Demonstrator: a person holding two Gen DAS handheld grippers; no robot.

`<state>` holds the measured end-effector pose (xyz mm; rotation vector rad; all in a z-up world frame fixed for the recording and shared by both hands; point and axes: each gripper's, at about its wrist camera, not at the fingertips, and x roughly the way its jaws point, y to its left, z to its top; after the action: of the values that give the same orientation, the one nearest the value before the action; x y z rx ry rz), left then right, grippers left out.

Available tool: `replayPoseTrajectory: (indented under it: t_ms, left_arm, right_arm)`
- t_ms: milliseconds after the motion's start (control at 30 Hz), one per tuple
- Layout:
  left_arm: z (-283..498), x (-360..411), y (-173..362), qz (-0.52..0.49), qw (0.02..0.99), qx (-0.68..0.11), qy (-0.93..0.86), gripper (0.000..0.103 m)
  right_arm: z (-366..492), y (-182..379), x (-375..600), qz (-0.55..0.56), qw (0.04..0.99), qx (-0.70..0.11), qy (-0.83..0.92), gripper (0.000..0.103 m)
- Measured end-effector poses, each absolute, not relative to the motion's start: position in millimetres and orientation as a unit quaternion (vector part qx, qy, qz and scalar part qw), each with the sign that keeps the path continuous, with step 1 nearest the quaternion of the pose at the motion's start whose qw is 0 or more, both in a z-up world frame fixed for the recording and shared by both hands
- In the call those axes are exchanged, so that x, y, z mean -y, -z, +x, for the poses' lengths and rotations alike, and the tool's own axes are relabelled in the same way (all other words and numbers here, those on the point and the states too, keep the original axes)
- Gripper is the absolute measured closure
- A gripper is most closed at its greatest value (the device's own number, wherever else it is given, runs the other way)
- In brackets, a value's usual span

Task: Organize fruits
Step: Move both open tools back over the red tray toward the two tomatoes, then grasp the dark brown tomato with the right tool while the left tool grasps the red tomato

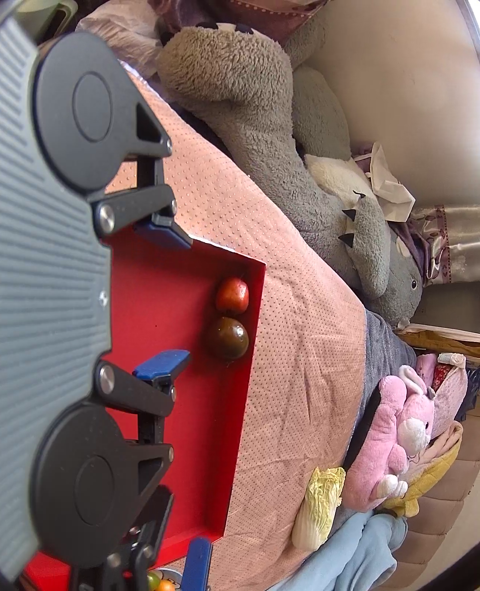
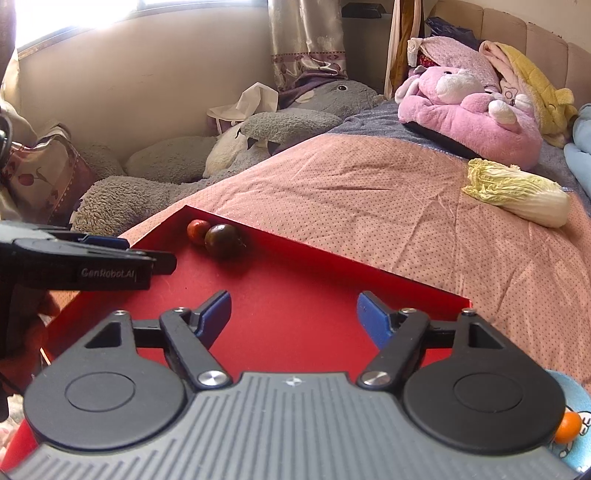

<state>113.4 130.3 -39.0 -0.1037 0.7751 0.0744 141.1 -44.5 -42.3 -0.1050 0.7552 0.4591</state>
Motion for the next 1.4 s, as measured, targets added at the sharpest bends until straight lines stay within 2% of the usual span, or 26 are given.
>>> replayPoseTrajectory:
  t_ms: [100, 400, 667, 767, 933, 1400]
  left_arm:
    - [109, -136, 42, -0.050, 0.921, -0.384, -0.029, 0.040]
    - [92, -133, 53, -0.042, 0.920, -0.389, -0.004, 0.040]
    - [96, -137, 58, -0.052, 0.918, -0.393, 0.009, 0.040]
    - [98, -137, 59, -0.055, 0.917, -0.394, 0.011, 0.040]
    - [103, -137, 61, -0.057, 0.916, -0.398, 0.011, 0.040]
    - [178, -130, 65, -0.070, 0.904, -0.421, -0.022, 0.040]
  right_arm:
    - [164, 48, 26, -0.041, 0.896, -0.372, -0.237, 0.037]
    - [205, 77, -47, -0.067, 0.871, -0.394, -0.284, 0.044]
    - [230, 97, -66, -0.053, 0.864, -0.417, -0.277, 0.046]
    - [236, 102, -68, -0.043, 0.858, -0.428, -0.279, 0.053]
    - [235, 102, -60, -0.028, 0.857, -0.429, -0.285, 0.058]
    - [170, 82, 55, -0.031, 0.884, -0.411, -0.222, 0.058]
